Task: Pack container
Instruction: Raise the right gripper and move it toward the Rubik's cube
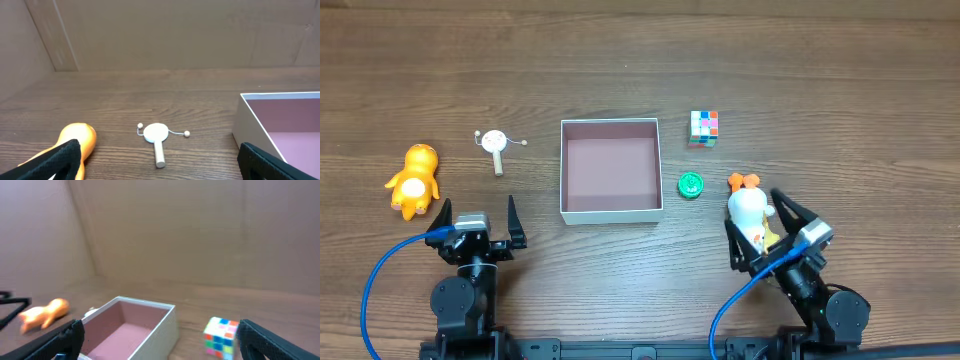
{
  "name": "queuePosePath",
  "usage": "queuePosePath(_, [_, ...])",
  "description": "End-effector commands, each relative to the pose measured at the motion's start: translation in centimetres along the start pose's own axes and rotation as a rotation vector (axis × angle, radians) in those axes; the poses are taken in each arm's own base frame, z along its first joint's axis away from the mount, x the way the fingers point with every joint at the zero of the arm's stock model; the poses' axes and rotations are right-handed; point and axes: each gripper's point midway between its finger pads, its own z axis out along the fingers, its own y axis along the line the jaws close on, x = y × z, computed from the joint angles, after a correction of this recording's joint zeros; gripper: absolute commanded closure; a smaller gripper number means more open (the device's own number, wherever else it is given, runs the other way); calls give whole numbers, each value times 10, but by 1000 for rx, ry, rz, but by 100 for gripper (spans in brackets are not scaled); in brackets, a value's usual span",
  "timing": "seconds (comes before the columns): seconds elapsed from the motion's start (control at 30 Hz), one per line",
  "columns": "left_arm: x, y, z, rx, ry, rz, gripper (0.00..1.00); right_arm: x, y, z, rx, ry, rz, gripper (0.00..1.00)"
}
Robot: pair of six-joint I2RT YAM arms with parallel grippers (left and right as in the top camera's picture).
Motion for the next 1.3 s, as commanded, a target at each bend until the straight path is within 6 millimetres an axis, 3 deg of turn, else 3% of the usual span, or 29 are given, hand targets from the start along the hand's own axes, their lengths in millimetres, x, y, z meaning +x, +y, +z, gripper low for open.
queuePosePath(0.0, [0,-2,0,13,-5,-7,0,-47,24,-6,-59,-48,-24,0])
queuePosePath(0.13, [0,-2,0,13,-5,-7,0,-76,3,-13,155,64,41,0])
queuePosePath(0.3, [0,-2,0,13,-5,-7,0,-100,-7,-2,234,231,139,0])
queuePosePath(0.43, [0,-2,0,13,-5,-7,0,-96,-7,2,255,390,231,0])
queuePosePath(0.57, [0,-2,0,13,-6,-7,0,-86,-13,3,276,437,262,0])
queuePosePath(0.63, [0,-2,0,13,-5,-7,0,-64,-38,-6,444,521,330,0])
queuePosePath(0.73, [0,-2,0,13,-5,-7,0,-13,-77,-17,645,743,369,0])
queuePosePath(0.87, [0,-2,0,13,-5,-7,0,65,-104,-7,703,1043,475,0])
queuePosePath(1.0, [0,-2,0,13,-5,-7,0,118,-121,0,720,1193,533,0])
queuePosePath(1.07, [0,-2,0,13,-5,-7,0,129,-127,0,739,1218,530,0])
queuePosePath(1.17, [0,-2,0,13,-5,-7,0,130,-137,-3,783,1219,495,0])
queuePosePath(1.27, [0,-2,0,13,-5,-7,0,133,-120,3,699,1228,566,0])
